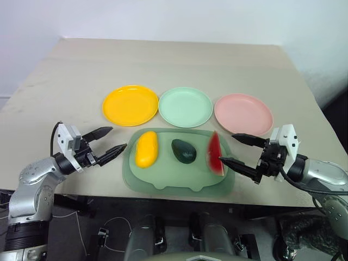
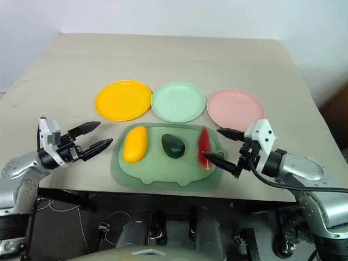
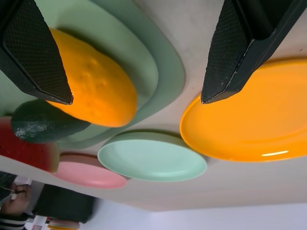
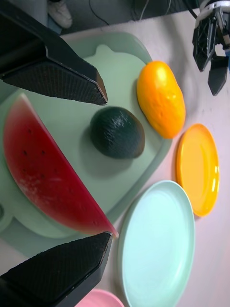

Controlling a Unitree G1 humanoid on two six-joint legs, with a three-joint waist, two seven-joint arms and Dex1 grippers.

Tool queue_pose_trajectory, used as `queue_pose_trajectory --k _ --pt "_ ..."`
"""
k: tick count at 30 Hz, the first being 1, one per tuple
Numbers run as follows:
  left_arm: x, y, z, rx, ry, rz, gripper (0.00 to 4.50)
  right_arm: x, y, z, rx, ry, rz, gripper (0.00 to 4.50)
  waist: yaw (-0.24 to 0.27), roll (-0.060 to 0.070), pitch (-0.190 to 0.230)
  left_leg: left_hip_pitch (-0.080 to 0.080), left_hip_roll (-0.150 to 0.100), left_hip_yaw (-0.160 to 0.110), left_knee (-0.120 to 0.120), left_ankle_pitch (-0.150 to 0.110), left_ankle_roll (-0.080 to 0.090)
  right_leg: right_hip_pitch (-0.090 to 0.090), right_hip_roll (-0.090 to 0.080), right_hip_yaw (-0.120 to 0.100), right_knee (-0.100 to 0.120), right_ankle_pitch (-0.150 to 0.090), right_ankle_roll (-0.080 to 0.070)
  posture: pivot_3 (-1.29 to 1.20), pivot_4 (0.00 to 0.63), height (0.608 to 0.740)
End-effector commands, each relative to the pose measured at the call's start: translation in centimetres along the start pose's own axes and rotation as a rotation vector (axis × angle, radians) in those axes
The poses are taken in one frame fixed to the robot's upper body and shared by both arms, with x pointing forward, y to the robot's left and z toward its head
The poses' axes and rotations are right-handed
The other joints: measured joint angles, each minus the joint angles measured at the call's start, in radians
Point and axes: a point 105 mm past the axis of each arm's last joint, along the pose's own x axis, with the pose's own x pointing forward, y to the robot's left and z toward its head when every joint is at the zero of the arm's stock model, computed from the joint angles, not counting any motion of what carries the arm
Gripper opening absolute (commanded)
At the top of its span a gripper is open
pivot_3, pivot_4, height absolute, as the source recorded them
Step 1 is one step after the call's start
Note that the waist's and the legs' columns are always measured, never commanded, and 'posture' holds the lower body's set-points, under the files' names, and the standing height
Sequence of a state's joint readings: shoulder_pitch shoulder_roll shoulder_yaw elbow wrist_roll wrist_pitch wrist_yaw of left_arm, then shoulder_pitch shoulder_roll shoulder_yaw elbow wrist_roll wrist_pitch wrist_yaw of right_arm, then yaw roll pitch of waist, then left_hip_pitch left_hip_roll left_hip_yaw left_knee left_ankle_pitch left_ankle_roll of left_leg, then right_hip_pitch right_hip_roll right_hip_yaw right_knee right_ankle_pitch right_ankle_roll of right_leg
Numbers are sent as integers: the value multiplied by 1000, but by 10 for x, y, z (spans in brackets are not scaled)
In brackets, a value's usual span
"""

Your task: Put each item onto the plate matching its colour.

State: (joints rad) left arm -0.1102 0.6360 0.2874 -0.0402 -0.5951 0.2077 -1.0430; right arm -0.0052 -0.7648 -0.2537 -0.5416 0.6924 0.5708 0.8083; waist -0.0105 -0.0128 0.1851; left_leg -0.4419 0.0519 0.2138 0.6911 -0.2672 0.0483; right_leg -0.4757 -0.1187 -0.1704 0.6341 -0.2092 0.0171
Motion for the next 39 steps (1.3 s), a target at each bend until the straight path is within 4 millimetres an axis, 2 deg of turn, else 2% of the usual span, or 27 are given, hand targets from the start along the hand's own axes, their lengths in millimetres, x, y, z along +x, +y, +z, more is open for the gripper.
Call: queue_pose_trajectory --k 1,8,12,16,21,25,27,30,33,39 --pt "3 1 6 47 -12 -13 4487 -3 -4 11 -49 -27 -10 4500 0 0 0 0 0 0 0 0 0 0 0 0 0 0 0 0 150 696" --pt "6 -5 5 39 -28 -26 4487 0 -2 12 21 -16 -17 4500 -1 0 0 0 0 0 0 0 0 0 0 0 0 0 0 0 150 696" --pt "6 -6 1 37 -18 -25 4487 -3 -5 2 70 89 -52 4500 0 0 0 0 0 0 0 0 0 0 0 0 0 0 0 0 150 696" --pt "9 -5 1 29 -22 -31 4487 -3 -6 10 143 96 -76 4500 -1 0 0 0 0 0 0 0 0 0 0 0 0 0 -1 0 150 696" --pt "19 -12 -1 21 -26 -56 4487 -4 -12 5 220 206 -109 4500 -1 0 0 0 0 0 0 0 0 0 0 0 0 0 -1 0 150 696" --pt "24 -11 1 33 -26 -68 4487 4 -11 12 292 221 -87 4500 -1 0 0 0 0 0 0 0 0 0 0 0 0 0 -1 0 150 696" --pt "25 -9 4 39 -30 -65 4487 10 -11 5 319 289 -99 4500 -2 0 0 0 0 0 0 0 0 0 0 0 0 1 -1 0 150 696" --pt "28 -10 8 42 -37 -70 4487 19 -9 7 359 291 -77 4500 -2 0 0 0 0 0 0 0 0 0 0 0 0 1 -1 0 150 696" --pt "29 -10 11 47 -39 -71 4487 30 -8 0 395 340 -84 4500 -3 0 0 -1 0 0 0 0 0 -1 0 0 0 2 1 0 150 696" --pt "35 -13 16 49 -47 -73 4487 39 -10 -6 446 395 -105 4500 -2 0 0 -1 0 1 1 0 0 -1 0 0 1 2 2 0 150 696"
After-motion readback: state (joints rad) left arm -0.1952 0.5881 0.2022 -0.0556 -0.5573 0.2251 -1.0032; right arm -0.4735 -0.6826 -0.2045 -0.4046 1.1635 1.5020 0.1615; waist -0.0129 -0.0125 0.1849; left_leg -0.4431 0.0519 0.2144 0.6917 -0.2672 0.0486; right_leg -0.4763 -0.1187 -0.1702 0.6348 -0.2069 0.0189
